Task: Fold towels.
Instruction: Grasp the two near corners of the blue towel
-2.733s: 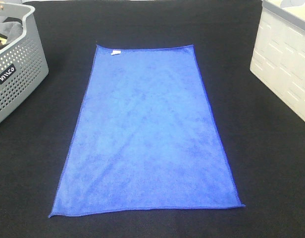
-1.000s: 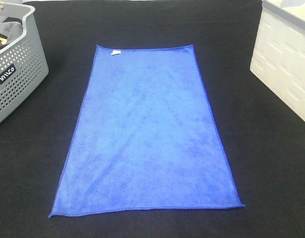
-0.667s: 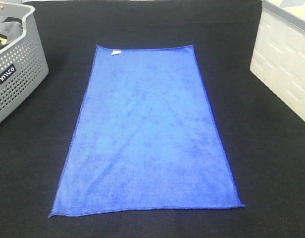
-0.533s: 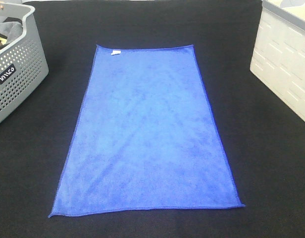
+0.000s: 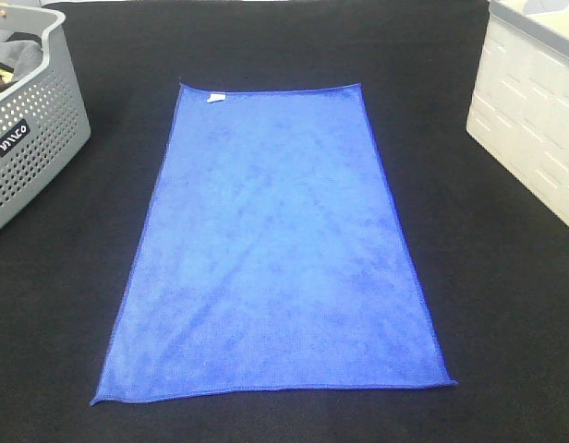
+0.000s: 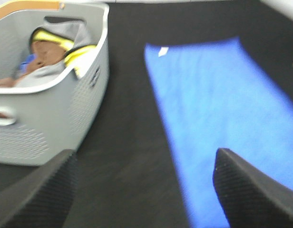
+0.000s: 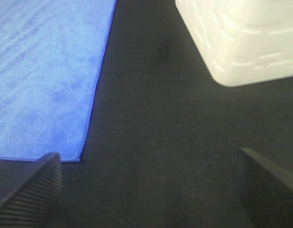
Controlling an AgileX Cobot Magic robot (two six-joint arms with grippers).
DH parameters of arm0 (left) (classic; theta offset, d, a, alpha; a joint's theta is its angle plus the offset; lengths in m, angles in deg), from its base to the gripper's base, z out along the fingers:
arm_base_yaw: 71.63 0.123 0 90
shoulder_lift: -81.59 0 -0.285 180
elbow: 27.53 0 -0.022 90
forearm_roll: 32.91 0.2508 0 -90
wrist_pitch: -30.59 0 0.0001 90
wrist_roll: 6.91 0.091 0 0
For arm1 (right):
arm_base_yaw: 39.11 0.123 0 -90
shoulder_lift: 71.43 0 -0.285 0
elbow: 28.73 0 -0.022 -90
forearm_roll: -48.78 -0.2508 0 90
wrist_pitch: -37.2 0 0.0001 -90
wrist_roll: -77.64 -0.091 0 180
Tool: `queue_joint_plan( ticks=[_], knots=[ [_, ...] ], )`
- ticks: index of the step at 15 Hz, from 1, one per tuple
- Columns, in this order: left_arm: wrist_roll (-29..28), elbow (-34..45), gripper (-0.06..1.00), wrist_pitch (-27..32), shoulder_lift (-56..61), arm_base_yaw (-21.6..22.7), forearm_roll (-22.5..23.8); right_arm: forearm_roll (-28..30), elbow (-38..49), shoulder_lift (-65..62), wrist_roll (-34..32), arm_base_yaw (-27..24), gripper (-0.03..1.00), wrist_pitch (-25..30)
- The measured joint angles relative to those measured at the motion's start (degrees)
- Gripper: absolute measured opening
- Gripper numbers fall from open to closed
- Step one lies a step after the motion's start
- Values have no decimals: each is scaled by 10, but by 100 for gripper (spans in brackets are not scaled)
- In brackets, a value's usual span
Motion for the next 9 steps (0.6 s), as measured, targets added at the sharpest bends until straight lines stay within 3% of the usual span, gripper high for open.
queue_joint_plan(
  ticks=[2,5,9],
  knots=[
    [-42,19,74,-68,-65,0,-58,-1,-2,97,-20,0,92,-13],
    [-46,29,74,-87,-151,0,-89,-10,-7,183,-22,0,92,-26],
    [7,32,74,-95,-350,0,-132,-92,-7,376,-21,0,92,-86]
  ],
)
